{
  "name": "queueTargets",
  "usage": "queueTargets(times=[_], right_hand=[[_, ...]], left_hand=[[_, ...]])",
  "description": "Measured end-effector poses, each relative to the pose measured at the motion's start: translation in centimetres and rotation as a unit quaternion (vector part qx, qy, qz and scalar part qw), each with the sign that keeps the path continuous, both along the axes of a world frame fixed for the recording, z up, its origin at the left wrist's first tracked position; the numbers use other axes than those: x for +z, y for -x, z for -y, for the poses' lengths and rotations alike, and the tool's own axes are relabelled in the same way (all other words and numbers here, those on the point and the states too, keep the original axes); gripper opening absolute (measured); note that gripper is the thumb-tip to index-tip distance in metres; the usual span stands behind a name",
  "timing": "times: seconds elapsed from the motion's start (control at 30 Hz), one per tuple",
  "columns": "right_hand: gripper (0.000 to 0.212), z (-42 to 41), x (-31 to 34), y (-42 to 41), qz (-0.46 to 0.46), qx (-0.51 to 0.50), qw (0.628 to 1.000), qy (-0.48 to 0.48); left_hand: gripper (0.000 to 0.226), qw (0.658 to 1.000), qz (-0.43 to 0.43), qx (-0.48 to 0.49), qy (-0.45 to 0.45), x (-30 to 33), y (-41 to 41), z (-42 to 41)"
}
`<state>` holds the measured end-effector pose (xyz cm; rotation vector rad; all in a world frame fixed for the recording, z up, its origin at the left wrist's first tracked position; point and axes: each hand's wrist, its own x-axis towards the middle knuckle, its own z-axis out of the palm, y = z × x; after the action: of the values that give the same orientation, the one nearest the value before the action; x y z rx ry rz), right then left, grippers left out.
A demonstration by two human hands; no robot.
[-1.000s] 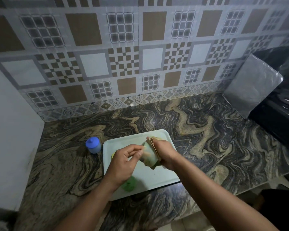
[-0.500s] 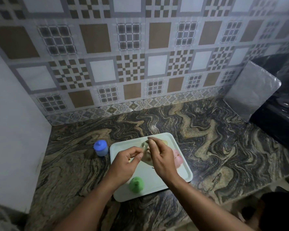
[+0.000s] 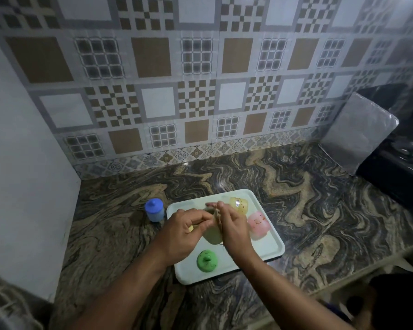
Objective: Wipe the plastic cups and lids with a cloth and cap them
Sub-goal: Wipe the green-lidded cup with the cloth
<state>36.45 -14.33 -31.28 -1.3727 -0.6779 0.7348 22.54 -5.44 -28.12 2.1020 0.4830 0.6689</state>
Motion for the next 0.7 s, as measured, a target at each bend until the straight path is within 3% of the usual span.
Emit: queueTargets(times=[0.07, 0.13, 0.2, 0.27, 0.33, 0.37, 0.4, 0.47, 0.5, 0.53, 0.6, 0.67, 0.7], right_hand=[[0.034, -0.7, 1.0, -0.6, -0.149, 0.050, 0.974, 0.164], [0.039, -1.1, 1.3, -1.1, -0.100, 0.021, 0.970, 0.222], [0.036, -1.2, 0.3, -1.1, 0.049, -0.058, 0.992, 0.098], [0.026, -0.3, 0.0, -0.5, 0.192, -0.090, 0.976, -0.042], [0.030, -0.3, -0.7, -0.4, 0.230, -0.075, 0.967, -0.076], [0.032, -0.6, -0.5, -0.7, 0.160, -0.052, 0.985, -0.049], [0.036, -1.2, 0.2, -1.0, 0.033, -0.021, 0.999, 0.018], [0.048, -1.8, 1.6, -1.6, -0.187, 0.085, 0.961, 0.186], [0.054, -1.9, 1.8, -1.9, -0.217, 0.093, 0.947, 0.217], [0.055, -2.1, 1.8, -2.0, -0.196, 0.067, 0.955, 0.210], [0.047, -2.3, 1.4, -1.6, -0.070, -0.040, 0.992, 0.096], [0.041, -2.2, 1.4, -0.8, 0.029, -0.103, 0.994, -0.029], [0.040, -2.1, 1.5, -0.5, 0.030, -0.111, 0.992, -0.057]], left_hand=[[0.019, 0.999, 0.008, 0.014, -0.034, -0.2, 0.4, 0.0], [0.015, 1.000, -0.001, 0.021, -0.014, -0.6, 0.7, -0.4], [0.013, 0.998, -0.026, 0.036, 0.034, -0.8, 0.7, -0.7], [0.015, 0.998, -0.032, 0.033, 0.049, -1.0, 0.5, -0.7], [0.014, 1.000, -0.008, 0.016, 0.009, -1.1, 0.3, -0.6], [0.016, 1.000, 0.008, 0.016, -0.015, -1.1, 0.4, -0.5], [0.017, 0.999, 0.016, 0.022, -0.027, -1.1, 0.4, -0.5], [0.013, 0.999, 0.009, 0.041, -0.006, -1.3, 0.4, -0.8], [0.008, 0.999, -0.006, 0.049, 0.023, -1.4, 0.3, -0.9], [0.010, 0.995, -0.015, 0.066, 0.069, -1.3, 0.1, -0.9], [0.014, 0.976, 0.022, 0.124, 0.179, -0.9, -0.5, -1.1], [0.014, 0.948, 0.067, 0.183, 0.251, 0.2, -1.0, -1.4], [0.014, 0.939, 0.082, 0.201, 0.268, 0.6, -1.1, -1.5]])
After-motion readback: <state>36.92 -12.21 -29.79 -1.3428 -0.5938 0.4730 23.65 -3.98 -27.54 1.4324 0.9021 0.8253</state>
